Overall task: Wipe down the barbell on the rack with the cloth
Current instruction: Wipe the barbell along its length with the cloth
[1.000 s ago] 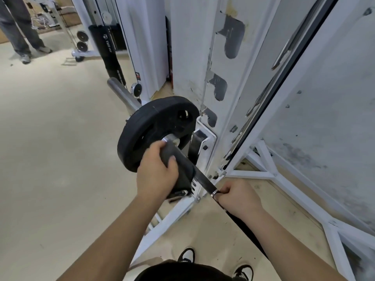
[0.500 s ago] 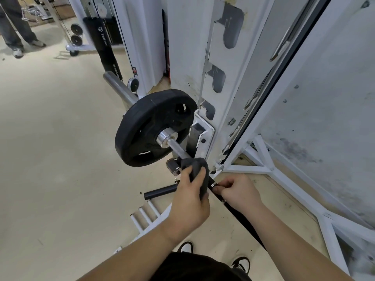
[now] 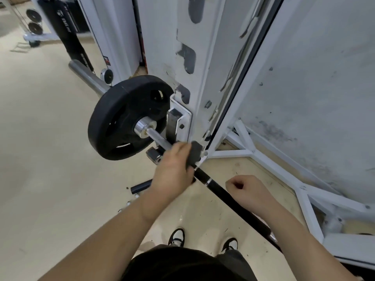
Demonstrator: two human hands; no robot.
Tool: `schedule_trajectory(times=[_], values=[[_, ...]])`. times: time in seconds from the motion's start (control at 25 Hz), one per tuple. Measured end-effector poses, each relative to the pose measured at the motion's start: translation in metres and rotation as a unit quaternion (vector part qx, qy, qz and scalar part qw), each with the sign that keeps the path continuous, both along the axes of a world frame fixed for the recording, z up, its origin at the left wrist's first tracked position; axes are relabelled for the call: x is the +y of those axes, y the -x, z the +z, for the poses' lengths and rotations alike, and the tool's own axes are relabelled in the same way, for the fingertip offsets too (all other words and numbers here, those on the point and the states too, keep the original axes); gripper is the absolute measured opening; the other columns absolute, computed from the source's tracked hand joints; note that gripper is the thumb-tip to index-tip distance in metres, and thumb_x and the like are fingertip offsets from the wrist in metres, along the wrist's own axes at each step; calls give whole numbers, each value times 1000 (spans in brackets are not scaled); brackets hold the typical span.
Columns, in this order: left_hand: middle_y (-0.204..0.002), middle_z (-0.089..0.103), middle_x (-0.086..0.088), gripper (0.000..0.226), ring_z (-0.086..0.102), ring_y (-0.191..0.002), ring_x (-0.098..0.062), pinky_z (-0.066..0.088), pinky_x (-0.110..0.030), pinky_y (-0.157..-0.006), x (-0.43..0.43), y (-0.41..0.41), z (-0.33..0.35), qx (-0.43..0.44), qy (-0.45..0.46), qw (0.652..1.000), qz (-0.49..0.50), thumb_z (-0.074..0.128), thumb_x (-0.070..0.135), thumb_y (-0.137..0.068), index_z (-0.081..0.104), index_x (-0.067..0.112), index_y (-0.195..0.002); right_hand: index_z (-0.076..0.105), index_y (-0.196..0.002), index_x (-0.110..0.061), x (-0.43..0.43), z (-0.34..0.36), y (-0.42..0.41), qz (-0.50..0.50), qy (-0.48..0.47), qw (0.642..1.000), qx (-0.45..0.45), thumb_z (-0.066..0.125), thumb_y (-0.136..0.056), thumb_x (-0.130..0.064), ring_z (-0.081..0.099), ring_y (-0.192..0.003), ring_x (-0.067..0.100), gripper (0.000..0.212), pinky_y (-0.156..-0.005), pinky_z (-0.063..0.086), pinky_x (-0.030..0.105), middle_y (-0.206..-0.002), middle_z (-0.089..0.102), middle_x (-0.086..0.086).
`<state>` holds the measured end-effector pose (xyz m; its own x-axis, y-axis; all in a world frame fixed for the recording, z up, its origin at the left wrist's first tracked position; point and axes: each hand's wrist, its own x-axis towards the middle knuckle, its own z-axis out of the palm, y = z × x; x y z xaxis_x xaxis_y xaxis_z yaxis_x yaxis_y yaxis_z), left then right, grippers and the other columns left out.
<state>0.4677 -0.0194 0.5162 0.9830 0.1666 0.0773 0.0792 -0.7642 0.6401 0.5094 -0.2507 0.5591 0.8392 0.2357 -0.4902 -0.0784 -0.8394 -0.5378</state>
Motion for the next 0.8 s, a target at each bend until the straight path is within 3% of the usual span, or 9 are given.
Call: schedule_trajectory(times=[0.04,0.12,0.32,0.4,0.52,0.56,0.68,0.72,0.8], values=[[-134,59,-5,61,58,-112,-32,53,-47,-96,1,-5,2,4,-16,999,41,62,13,-81,56,13,-141,78,-83,-27,-8,0,3,8,14,1000,0,63,-90,-35,69,-83,7,19,-79,59,31,-83,76,-12],[-127,64,-7,59,59,-104,-35,51,-46,-93,-23,2,2,3,-39,999,32,62,13,-78,58,11,-137,78,-82,-31,-20,0,11,39,49,998,4,68,-85,-49,69,-79,6,21,-79,61,35,-82,75,-11],[-123,64,8,59,62,-99,-24,53,-39,-87,-38,19,2,21,-37,985,-166,54,22,-75,57,30,-133,71,-86,-32,-42,1,15,90,117,989,-12,74,-72,-62,62,-73,6,33,-64,51,30,-79,66,-12],[-125,57,4,51,61,-102,-24,57,-40,-86,-17,0,8,29,-74,993,-83,57,23,-80,60,29,-131,71,-98,-33,-53,3,17,93,121,988,-6,75,-72,-62,63,-79,5,40,-66,50,29,-84,65,-14],[-124,55,-6,48,61,-99,-29,57,-39,-84,-34,-3,9,37,-84,993,70,60,24,-82,66,23,-130,75,-92,-32,-63,1,25,89,107,990,3,76,-72,-55,66,-75,8,31,-70,59,34,-81,68,-11],[-118,59,-5,48,60,-96,-30,56,-40,-83,-55,5,8,27,-75,995,51,58,24,-80,67,23,-128,76,-89,-32,-66,-1,27,87,97,992,2,77,-72,-51,67,-75,9,26,-72,60,36,-81,69,-11],[-114,62,1,54,60,-97,-27,53,-38,-84,-96,35,0,20,-66,989,-129,51,27,-78,63,29,-131,76,-90,-31,-80,-7,34,42,32,999,-9,79,-77,-44,67,-79,7,18,-76,59,34,-87,71,-13],[-116,62,2,56,60,-100,-25,54,-38,-85,-90,32,2,31,-60,987,-145,49,29,-78,61,31,-132,75,-92,-31,-87,-7,36,21,9,1000,-11,79,-80,-41,67,-83,5,16,-78,57,31,-90,72,-14],[-114,63,0,53,60,-101,-27,56,-40,-85,-79,15,4,44,-61,996,-51,50,28,-78,63,31,-130,76,-89,-27,-104,-6,38,-21,-22,999,-24,78,-86,-34,68,-87,4,8,-77,53,23,-91,73,-15]])
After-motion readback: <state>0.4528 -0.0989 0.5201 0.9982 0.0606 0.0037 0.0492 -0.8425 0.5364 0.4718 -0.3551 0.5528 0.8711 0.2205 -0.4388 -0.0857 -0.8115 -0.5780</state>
